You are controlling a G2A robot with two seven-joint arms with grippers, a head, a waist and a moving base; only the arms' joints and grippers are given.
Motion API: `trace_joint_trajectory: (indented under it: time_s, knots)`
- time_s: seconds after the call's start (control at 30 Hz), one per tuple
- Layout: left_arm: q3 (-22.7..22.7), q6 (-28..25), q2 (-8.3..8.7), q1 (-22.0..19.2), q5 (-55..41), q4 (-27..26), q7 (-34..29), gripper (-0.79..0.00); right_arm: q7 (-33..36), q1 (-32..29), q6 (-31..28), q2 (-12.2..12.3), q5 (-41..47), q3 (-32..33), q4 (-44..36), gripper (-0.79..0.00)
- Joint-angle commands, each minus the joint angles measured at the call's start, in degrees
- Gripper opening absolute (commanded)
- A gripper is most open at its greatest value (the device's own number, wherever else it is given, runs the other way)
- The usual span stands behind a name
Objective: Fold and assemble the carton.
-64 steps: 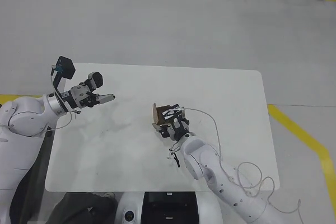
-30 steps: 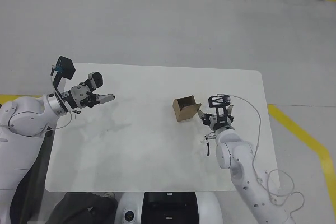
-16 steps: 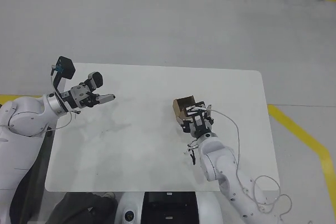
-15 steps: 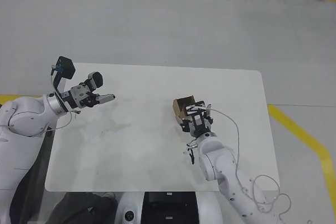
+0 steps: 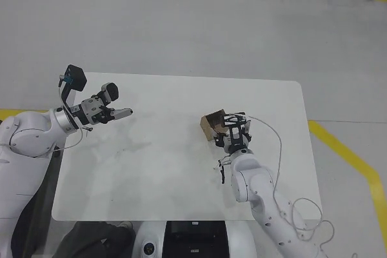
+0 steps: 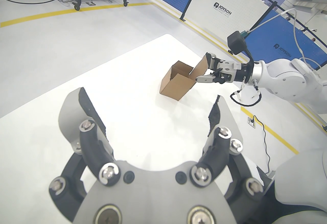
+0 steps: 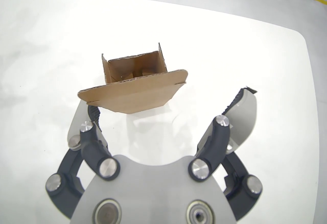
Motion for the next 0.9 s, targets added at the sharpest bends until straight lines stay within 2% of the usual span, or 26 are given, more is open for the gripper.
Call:
trace_joint_trajectory:
  time_s: [0.0,0.33,0.63,0.67,0.73,0.77,0.87]
  knots:
    - [0.0,0.0,0.0,0.0,0.0,0.0,0.0,0.0,0.19,-1.08,0.18,0.12,-0.43,0.89,-0.64,0.0]
    - [0.0,0.0,0.0,0.0,0.0,0.0,0.0,0.0,0.94,-6.79,2.3,0.82,-3.01,7.47,-4.6,0.0]
    - [0.0,0.0,0.0,0.0,0.0,0.0,0.0,0.0,-3.66,-6.53,-7.34,0.64,8.47,9.75,-5.33,0.0]
    - [0.0,0.0,0.0,0.0,0.0,0.0,0.0,0.0,-3.89,-6.33,-7.77,0.6,9.09,9.79,-5.12,-0.142]
    - [0.0,0.0,0.0,0.0,0.0,0.0,0.0,0.0,-3.98,-5.92,-8.06,0.51,9.67,9.7,-4.83,-0.305]
    - [0.0,0.0,0.0,0.0,0.0,0.0,0.0,0.0,-3.97,-5.76,-8.02,0.45,10.05,9.64,-4.73,-0.363]
    - [0.0,0.0,0.0,0.0,0.0,0.0,0.0,0.0,-3.43,-5.48,-7.37,0.29,11.43,9.81,-4.09,-0.428]
